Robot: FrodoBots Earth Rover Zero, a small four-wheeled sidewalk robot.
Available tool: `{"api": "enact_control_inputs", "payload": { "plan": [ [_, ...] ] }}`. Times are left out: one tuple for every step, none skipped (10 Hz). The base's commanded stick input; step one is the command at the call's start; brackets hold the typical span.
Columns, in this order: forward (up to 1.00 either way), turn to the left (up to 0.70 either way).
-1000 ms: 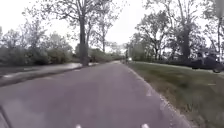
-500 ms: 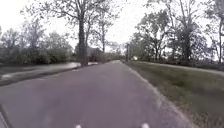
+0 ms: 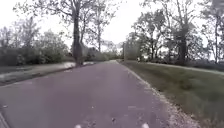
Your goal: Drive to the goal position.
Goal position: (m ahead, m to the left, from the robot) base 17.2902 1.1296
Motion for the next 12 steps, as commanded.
{"api": "enact_control_inputs", "payload": {
  "plan": [
    [1.0, 0.0],
    [1.0, 0.0],
    [1.0, 0.0],
    [1.0, 0.0],
    [1.0, 0.0],
    [1.0, 0.0],
    [1.0, 0.0],
    [1.0, 0.0],
    [1.0, 0.0],
    [1.0, 0.0],
    [1.0, 0.0],
    [1.0, 0.4]
  ]
}}
